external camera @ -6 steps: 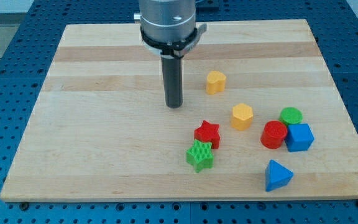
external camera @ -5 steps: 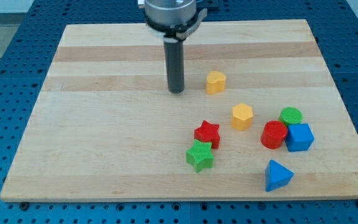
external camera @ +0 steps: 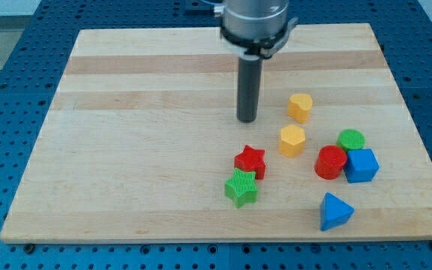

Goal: Move the yellow hexagon to the right of the yellow heart

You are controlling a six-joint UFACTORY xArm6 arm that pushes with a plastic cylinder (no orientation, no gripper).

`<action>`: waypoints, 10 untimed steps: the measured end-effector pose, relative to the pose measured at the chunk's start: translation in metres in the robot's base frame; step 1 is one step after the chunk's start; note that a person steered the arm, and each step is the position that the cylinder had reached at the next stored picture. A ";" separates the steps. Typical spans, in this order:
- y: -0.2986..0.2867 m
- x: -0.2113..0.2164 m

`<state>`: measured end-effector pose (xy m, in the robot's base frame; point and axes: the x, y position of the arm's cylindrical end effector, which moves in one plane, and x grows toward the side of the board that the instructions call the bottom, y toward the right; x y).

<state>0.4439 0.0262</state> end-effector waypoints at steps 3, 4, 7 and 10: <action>0.048 0.046; 0.048 0.056; 0.065 0.059; 0.097 0.022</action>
